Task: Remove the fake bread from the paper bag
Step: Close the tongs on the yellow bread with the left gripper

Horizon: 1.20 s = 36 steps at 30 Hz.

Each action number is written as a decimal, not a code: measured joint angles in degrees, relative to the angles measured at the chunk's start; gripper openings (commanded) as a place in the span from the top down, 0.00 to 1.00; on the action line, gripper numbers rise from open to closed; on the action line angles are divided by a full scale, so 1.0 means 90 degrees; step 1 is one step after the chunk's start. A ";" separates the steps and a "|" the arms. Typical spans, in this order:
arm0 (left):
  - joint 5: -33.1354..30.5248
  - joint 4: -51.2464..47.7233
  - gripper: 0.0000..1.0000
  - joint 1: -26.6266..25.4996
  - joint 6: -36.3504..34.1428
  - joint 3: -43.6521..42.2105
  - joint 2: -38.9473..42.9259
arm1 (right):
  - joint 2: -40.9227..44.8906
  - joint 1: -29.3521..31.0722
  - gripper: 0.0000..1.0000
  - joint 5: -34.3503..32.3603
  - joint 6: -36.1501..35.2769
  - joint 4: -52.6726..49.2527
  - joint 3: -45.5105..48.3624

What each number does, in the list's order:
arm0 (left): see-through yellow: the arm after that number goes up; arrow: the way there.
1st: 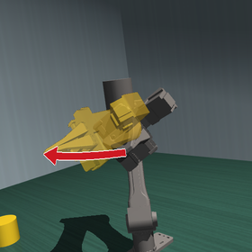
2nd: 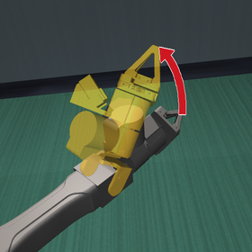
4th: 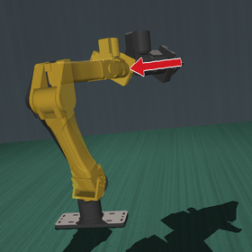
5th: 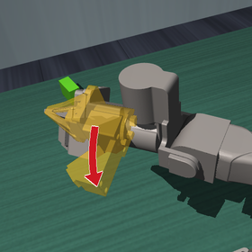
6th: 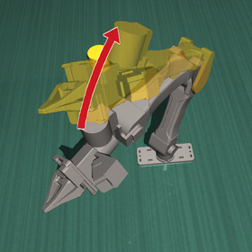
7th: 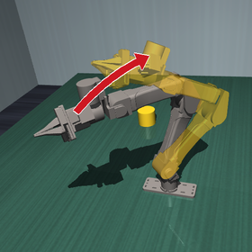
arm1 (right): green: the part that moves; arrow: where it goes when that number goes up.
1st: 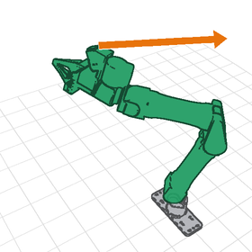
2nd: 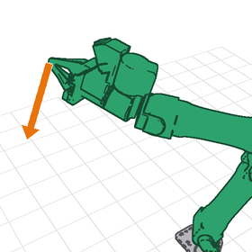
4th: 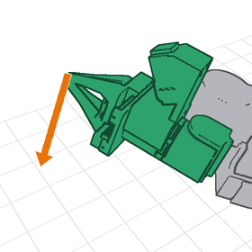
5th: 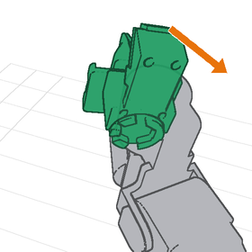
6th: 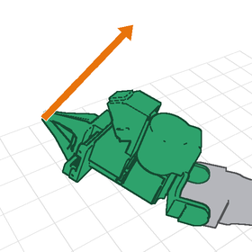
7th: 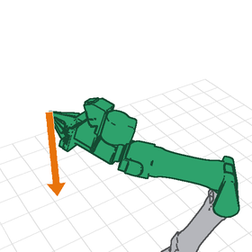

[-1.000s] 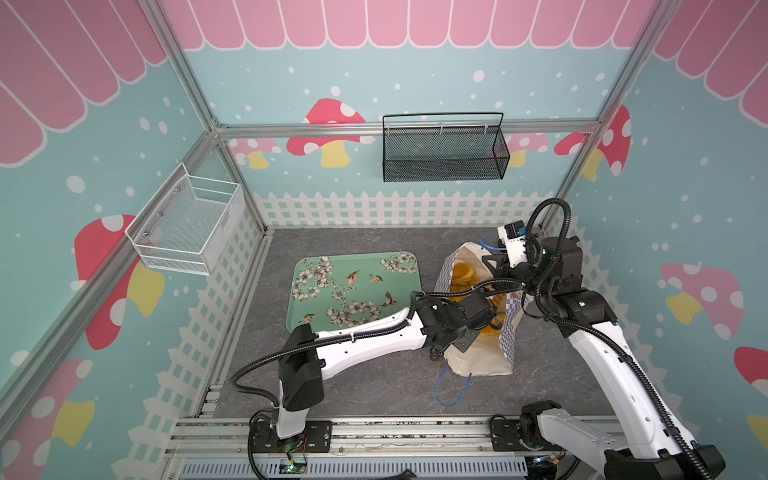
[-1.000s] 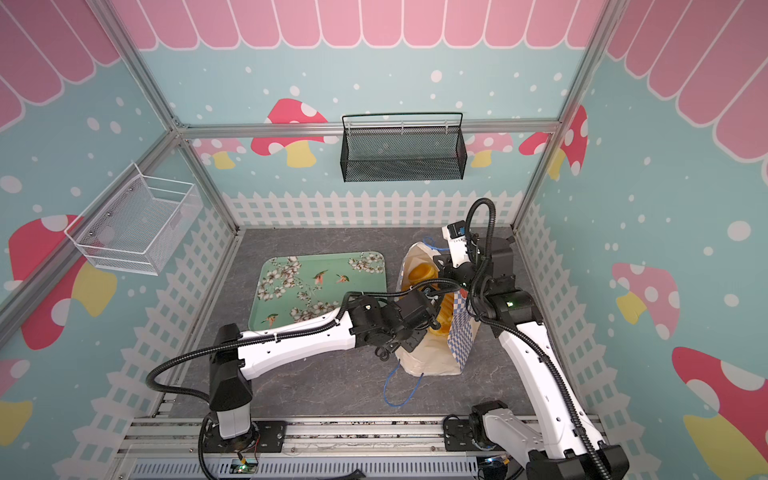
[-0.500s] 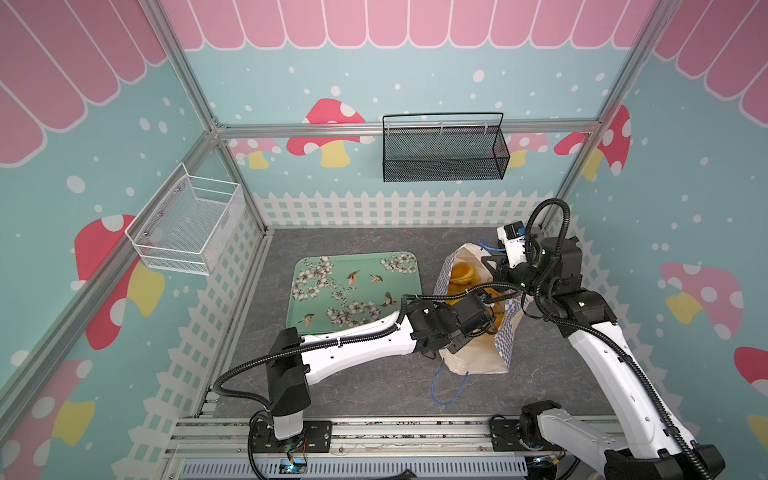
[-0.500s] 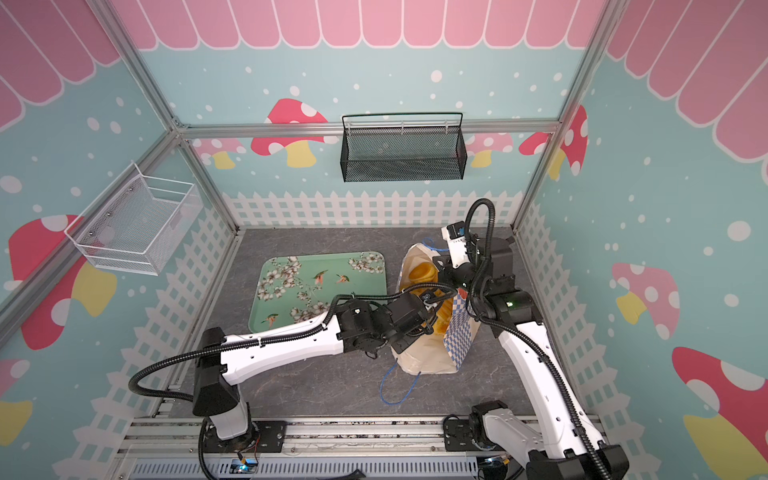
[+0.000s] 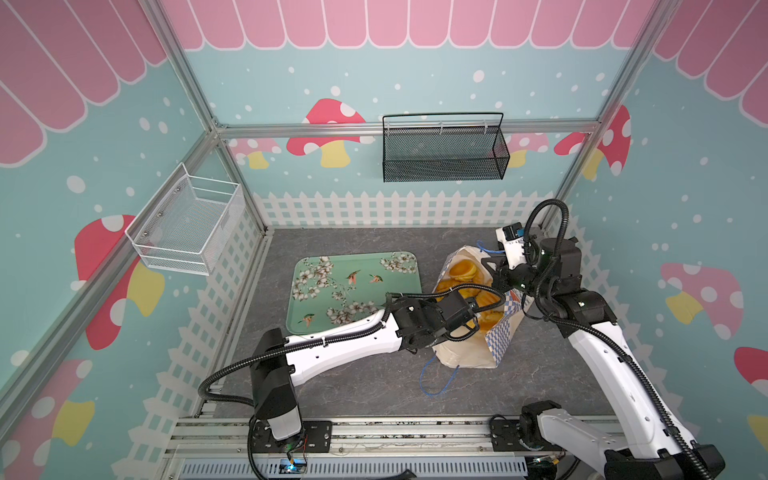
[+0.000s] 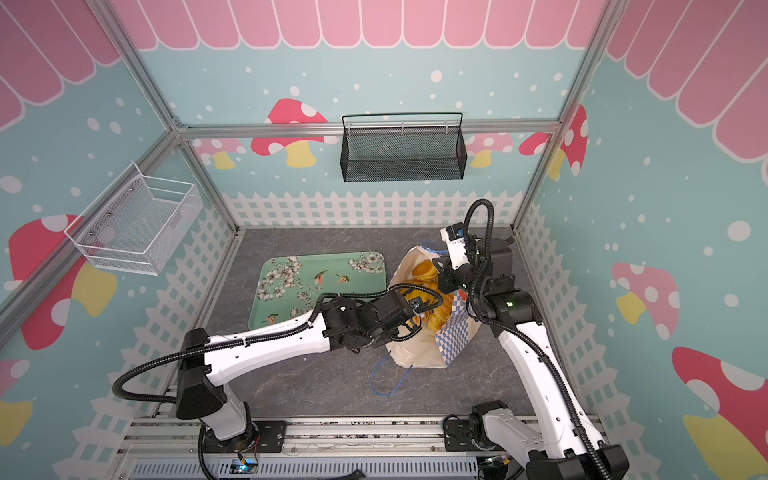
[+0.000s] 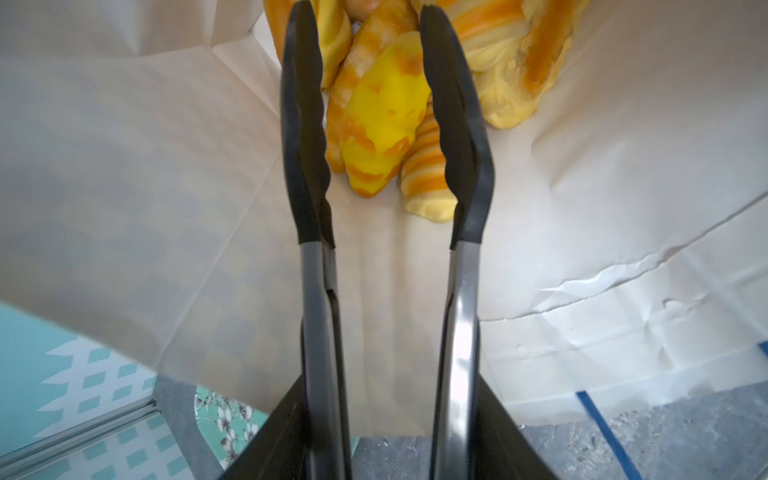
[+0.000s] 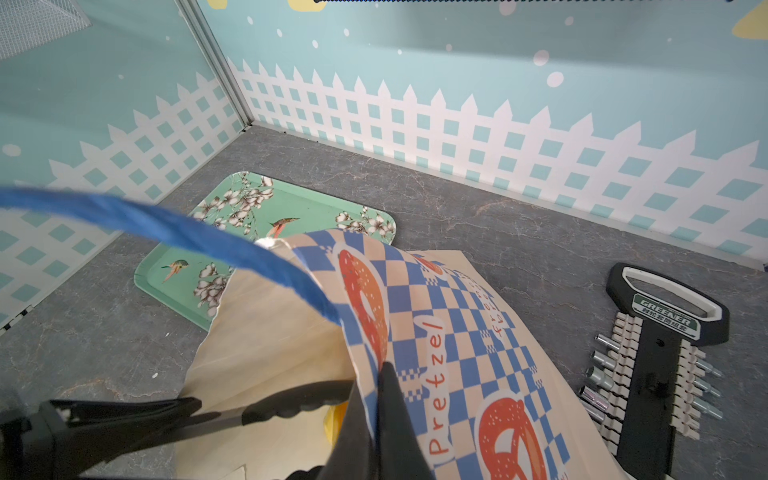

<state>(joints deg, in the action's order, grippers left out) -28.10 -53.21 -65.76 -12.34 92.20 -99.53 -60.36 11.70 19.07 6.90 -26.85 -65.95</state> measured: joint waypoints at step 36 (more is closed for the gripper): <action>-0.0658 -0.0908 0.47 0.0345 -0.1064 0.1343 -0.1647 | -0.0107 -0.0002 1.00 0.0172 -0.0095 -0.0068 0.0000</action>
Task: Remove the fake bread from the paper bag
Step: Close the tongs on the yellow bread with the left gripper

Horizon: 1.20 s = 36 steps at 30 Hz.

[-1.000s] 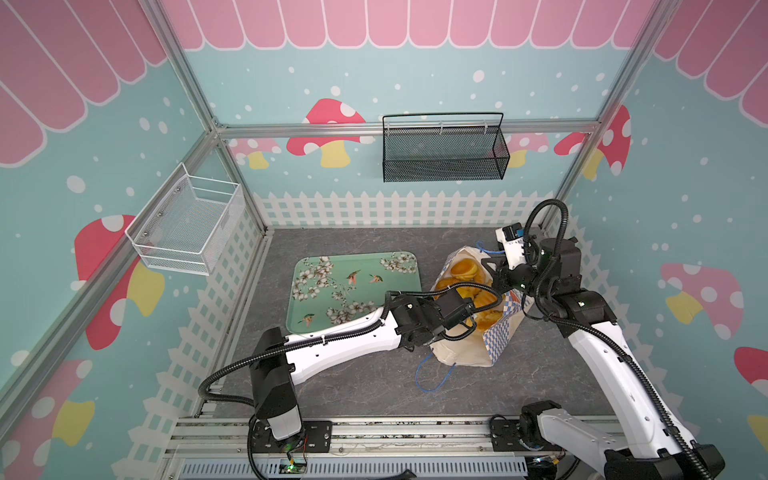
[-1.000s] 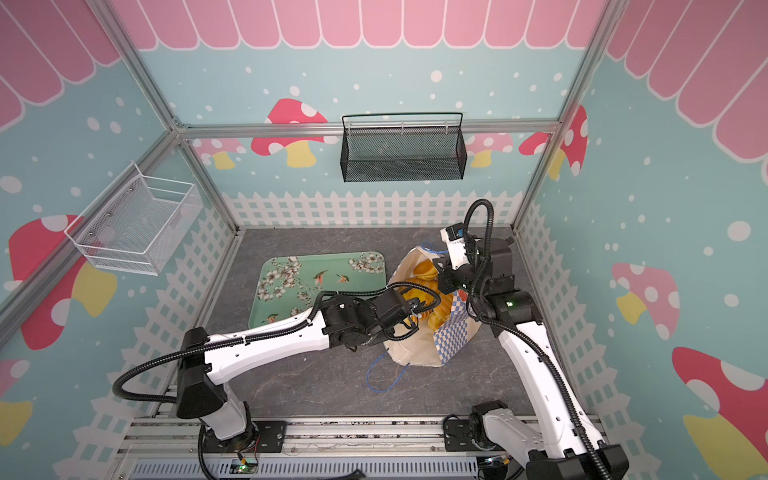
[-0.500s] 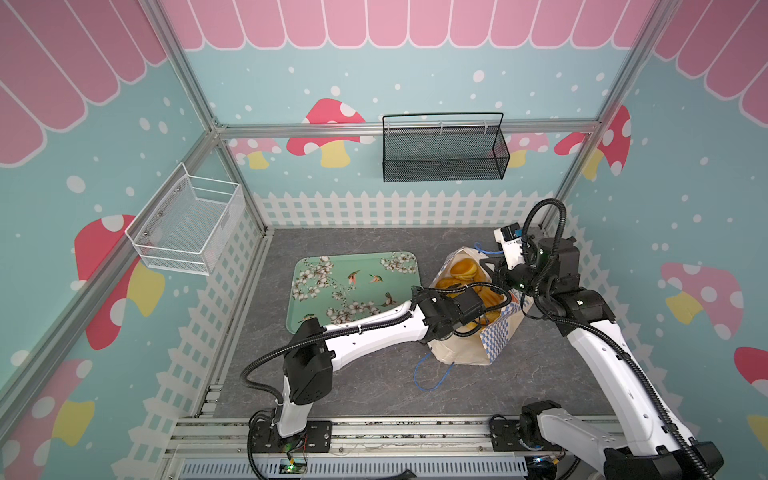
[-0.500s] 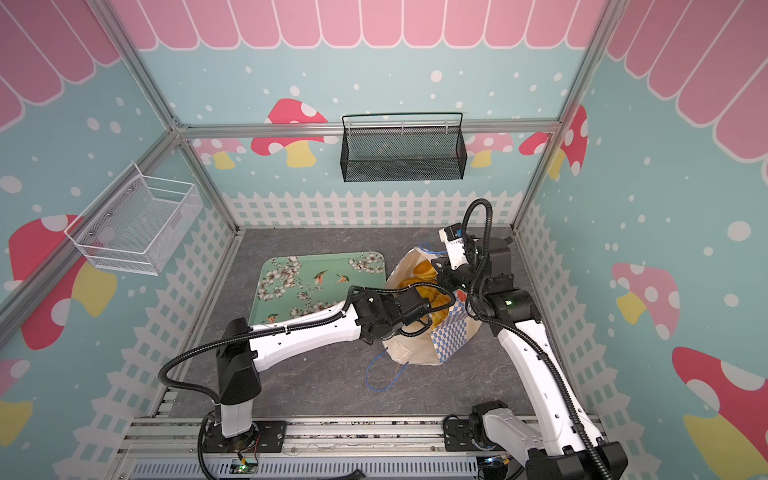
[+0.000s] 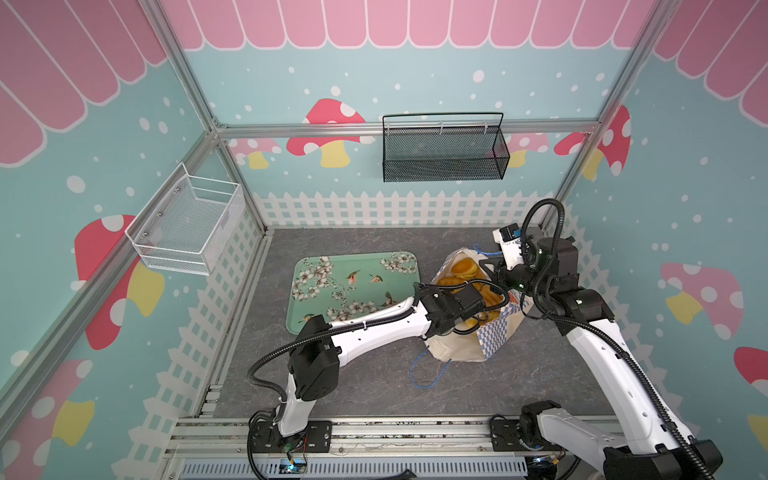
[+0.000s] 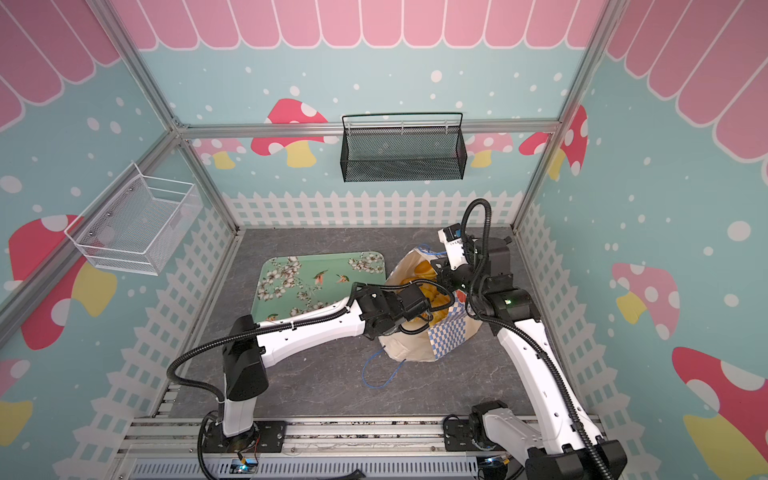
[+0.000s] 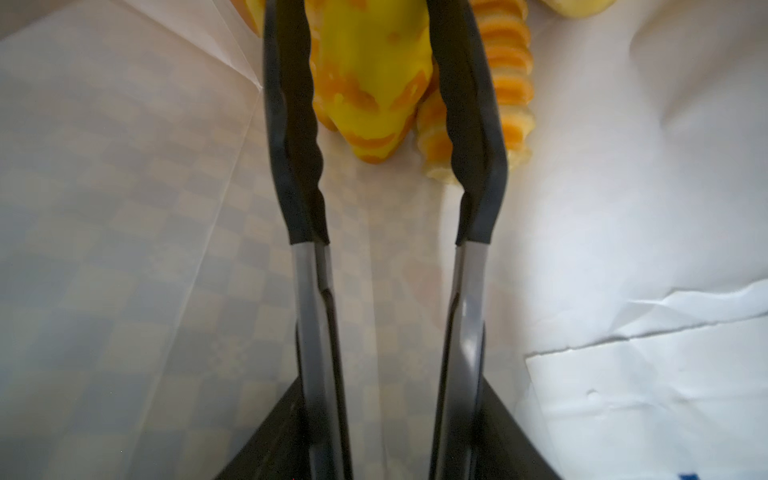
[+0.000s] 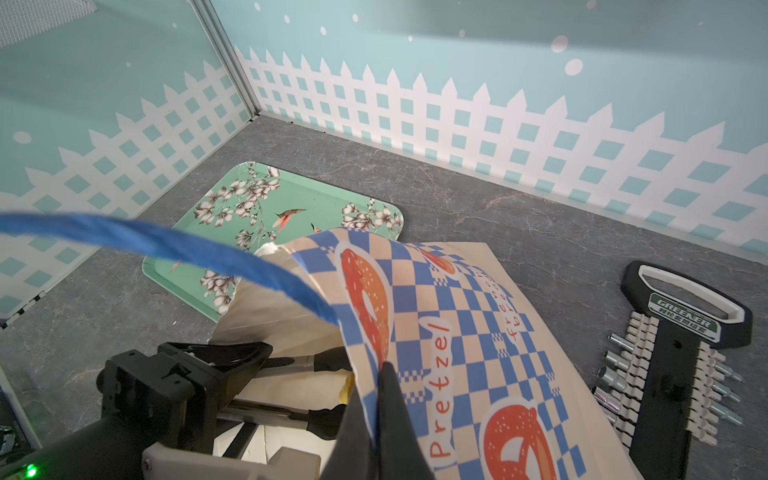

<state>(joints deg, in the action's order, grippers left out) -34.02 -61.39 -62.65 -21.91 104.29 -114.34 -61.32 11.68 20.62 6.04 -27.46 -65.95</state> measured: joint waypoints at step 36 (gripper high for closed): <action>0.0141 -0.0469 0.49 0.0165 -0.0546 0.0801 -0.0500 | -0.0068 0.0000 1.00 -0.0041 -0.0029 0.0034 0.0000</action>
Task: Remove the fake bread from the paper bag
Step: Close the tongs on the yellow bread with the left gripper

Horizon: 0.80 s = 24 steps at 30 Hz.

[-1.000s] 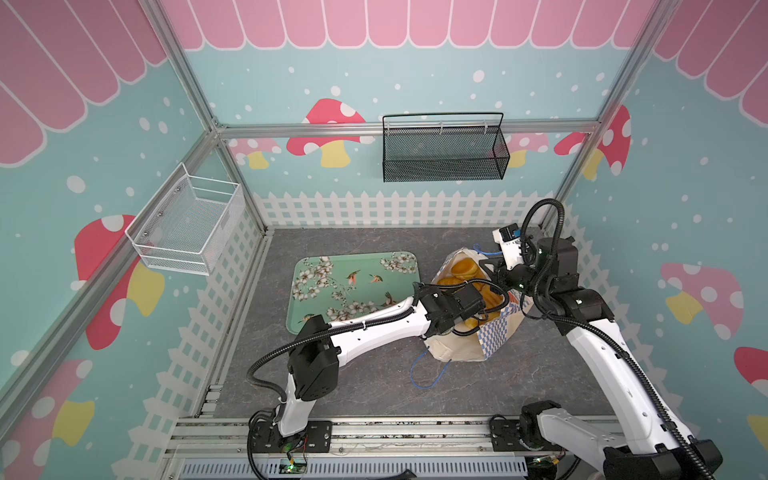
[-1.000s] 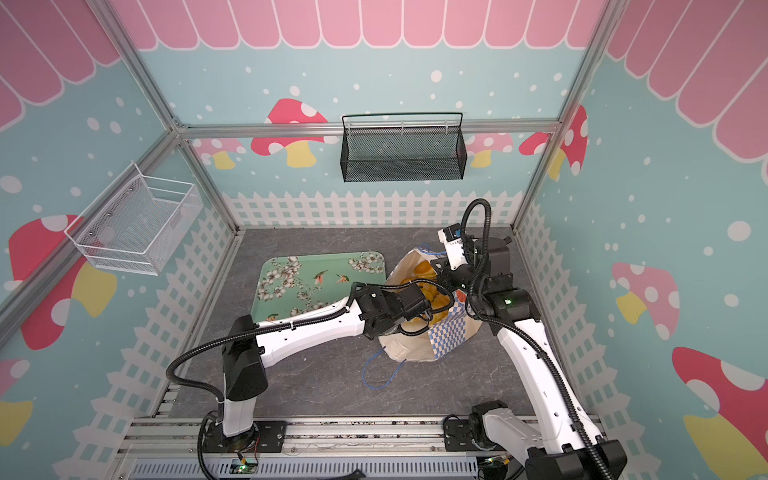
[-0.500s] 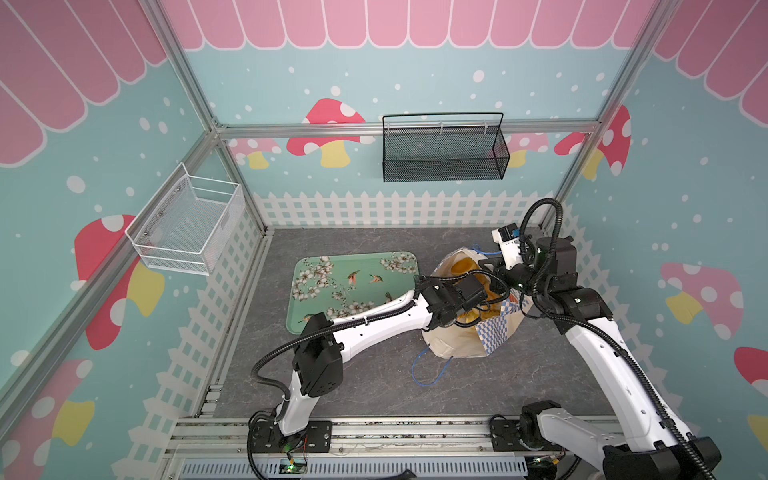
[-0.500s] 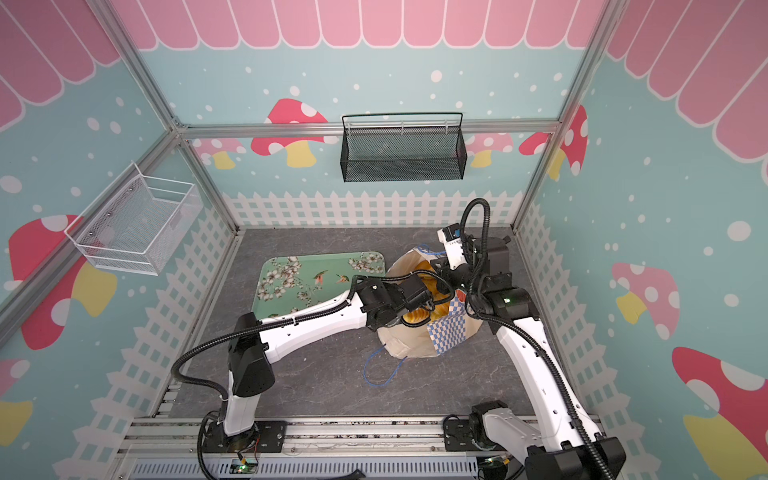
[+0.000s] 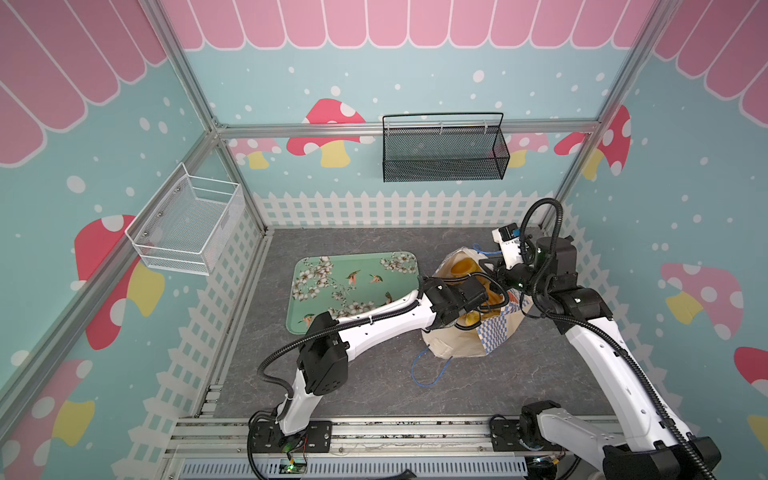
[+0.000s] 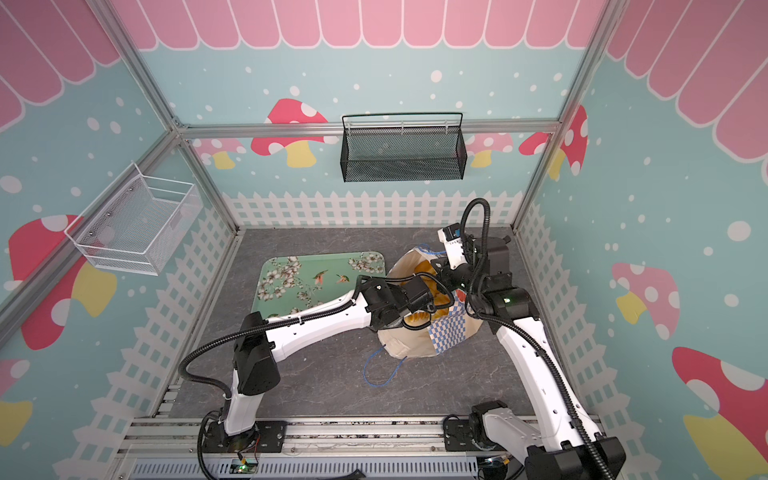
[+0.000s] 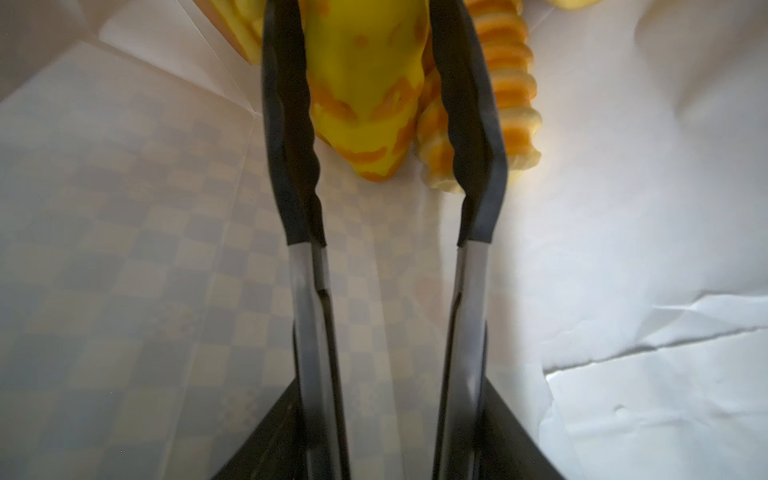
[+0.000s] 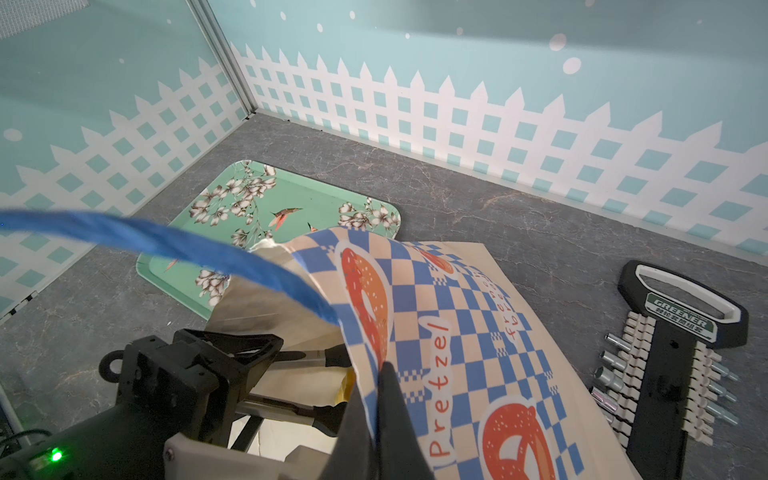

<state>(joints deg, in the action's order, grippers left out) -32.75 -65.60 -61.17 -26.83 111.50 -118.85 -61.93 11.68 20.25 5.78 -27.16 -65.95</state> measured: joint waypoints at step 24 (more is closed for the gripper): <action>0.0539 0.0032 0.93 0.0032 0.0007 -0.0274 0.0848 | 0.0002 0.0000 1.00 -0.0148 -0.0024 0.0022 -0.0005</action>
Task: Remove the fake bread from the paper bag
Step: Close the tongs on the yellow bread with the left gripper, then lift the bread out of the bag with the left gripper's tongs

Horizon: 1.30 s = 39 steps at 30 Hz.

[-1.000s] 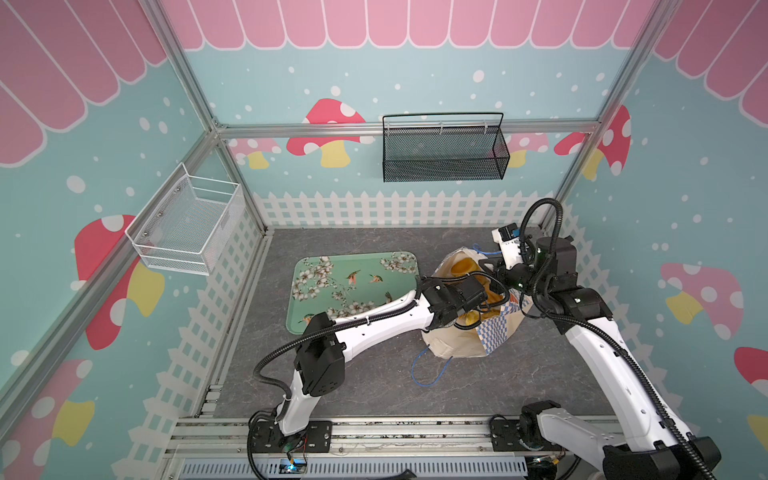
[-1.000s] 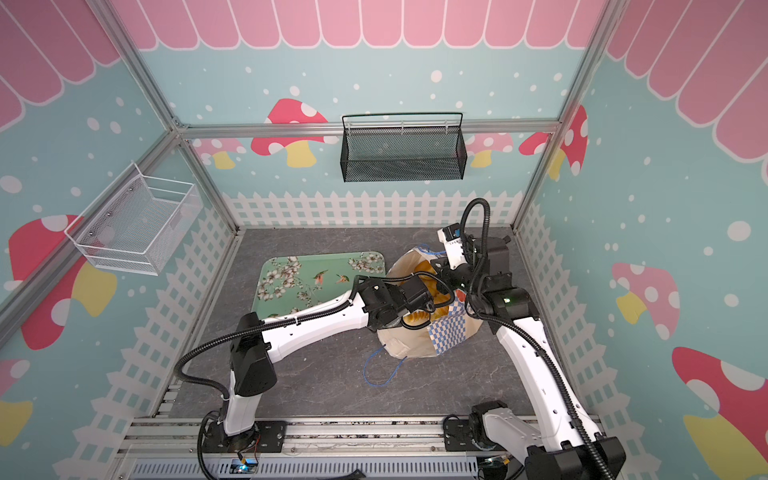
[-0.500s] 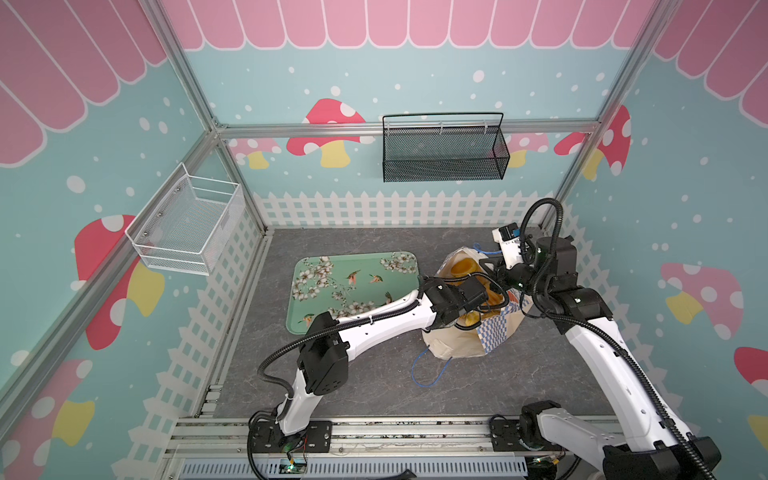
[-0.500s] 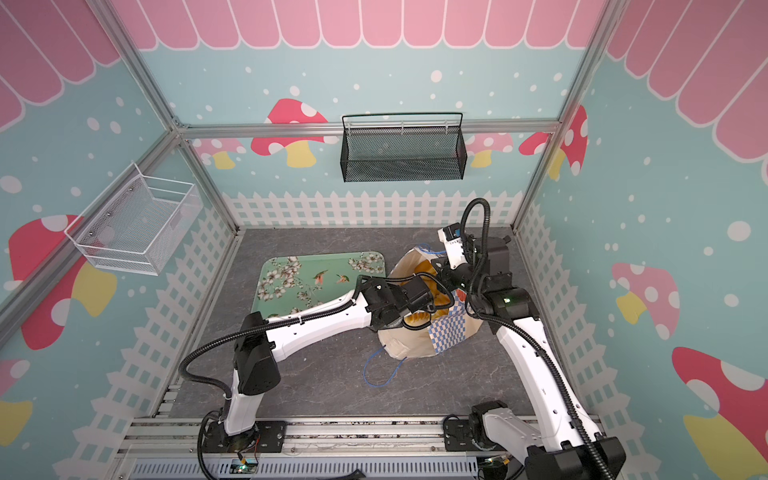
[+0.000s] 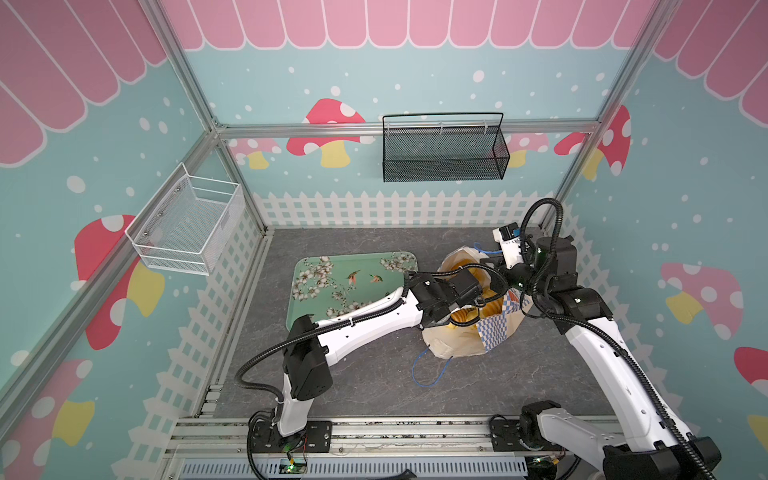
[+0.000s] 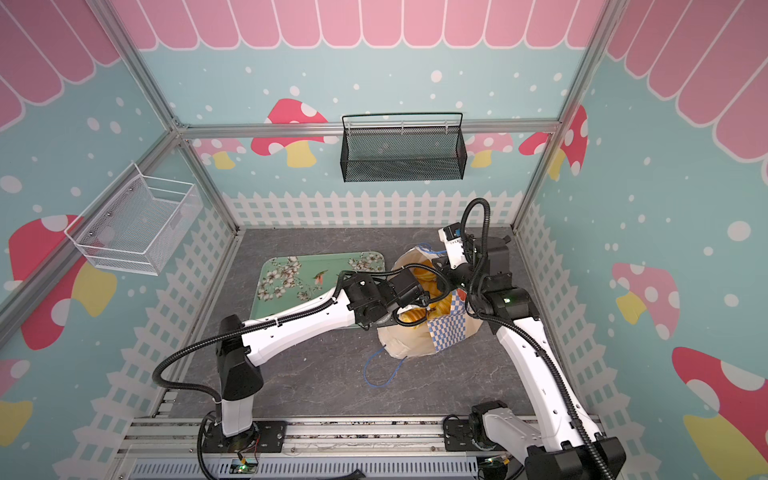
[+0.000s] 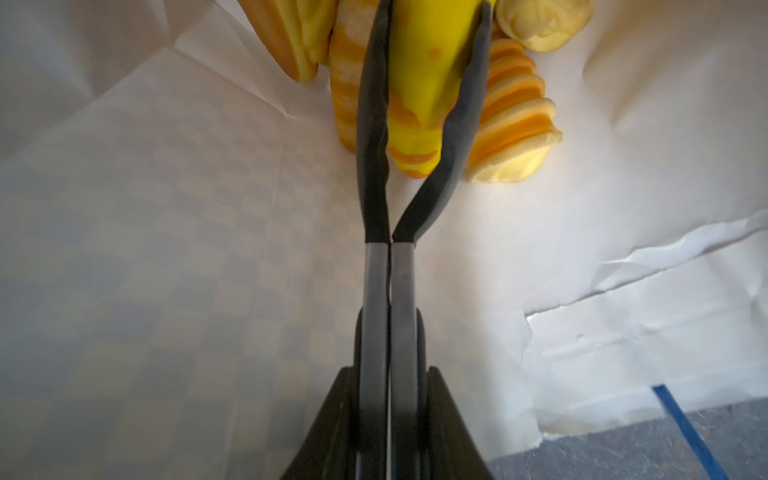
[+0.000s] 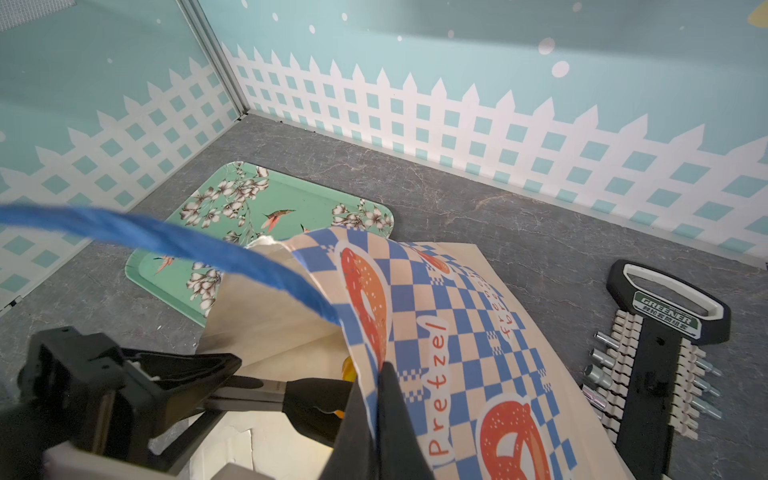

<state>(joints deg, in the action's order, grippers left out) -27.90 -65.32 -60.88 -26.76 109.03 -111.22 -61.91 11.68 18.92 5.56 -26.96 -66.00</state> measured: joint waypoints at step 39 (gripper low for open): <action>0.1294 0.0352 0.98 0.1547 0.1984 -0.1736 0.4762 | -0.0063 0.0002 1.00 -0.0503 0.0002 0.0070 -0.0058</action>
<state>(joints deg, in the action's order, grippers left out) -16.25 -62.15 -46.96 -8.91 93.41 -68.36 -62.48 11.70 14.39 5.58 -26.33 -66.52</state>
